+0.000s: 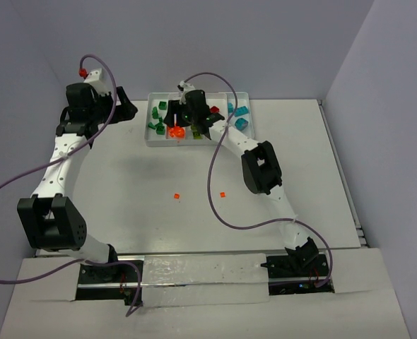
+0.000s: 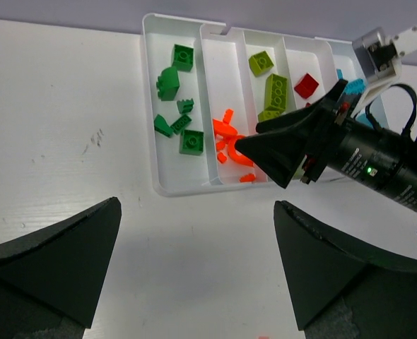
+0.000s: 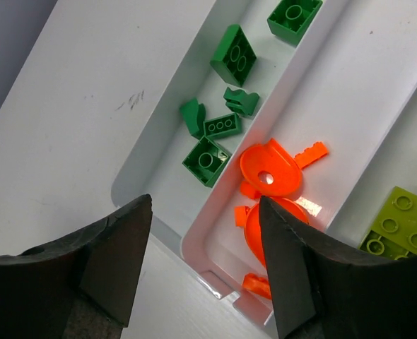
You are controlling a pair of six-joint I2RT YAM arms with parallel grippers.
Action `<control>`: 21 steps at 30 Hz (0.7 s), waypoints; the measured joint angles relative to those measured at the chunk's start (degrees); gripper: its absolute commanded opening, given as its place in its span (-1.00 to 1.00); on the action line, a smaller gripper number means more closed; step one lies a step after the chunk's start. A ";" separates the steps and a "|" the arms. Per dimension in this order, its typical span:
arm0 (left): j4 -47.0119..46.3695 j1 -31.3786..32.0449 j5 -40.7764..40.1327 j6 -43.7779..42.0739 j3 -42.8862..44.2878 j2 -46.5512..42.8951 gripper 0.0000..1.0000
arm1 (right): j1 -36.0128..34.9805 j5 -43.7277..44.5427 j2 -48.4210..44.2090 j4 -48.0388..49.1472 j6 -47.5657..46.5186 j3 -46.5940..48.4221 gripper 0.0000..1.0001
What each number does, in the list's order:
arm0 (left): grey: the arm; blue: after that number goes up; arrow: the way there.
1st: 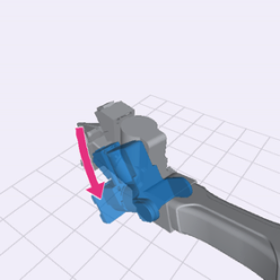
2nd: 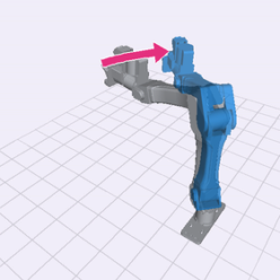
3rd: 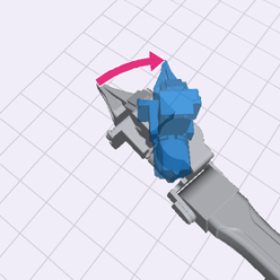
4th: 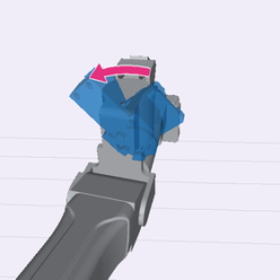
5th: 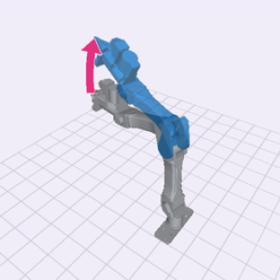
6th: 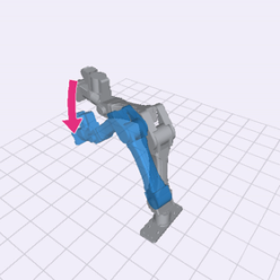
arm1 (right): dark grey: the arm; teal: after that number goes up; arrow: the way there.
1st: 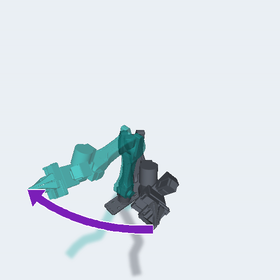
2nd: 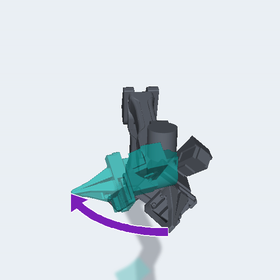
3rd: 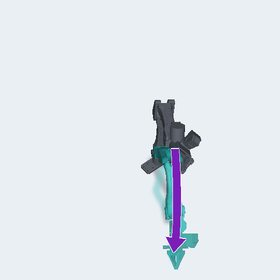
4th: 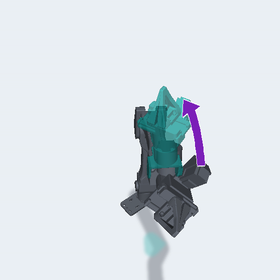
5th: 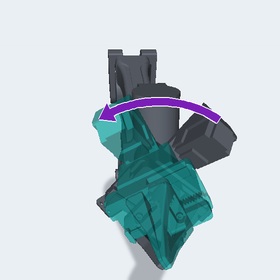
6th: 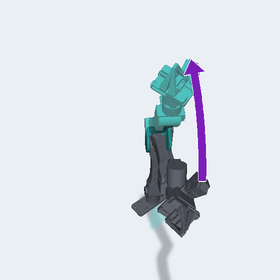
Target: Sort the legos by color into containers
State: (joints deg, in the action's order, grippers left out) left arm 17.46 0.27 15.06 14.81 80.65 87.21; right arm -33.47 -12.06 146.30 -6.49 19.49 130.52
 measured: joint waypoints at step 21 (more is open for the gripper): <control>19.92 11.61 23.28 -45.01 -25.89 -13.54 0.78 | 12.48 -14.23 -48.39 -4.69 -11.91 -35.64 1.00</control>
State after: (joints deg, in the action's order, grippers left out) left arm 37.38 11.88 38.35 -30.20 54.75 73.66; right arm -20.99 -26.29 97.91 -11.18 7.59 94.88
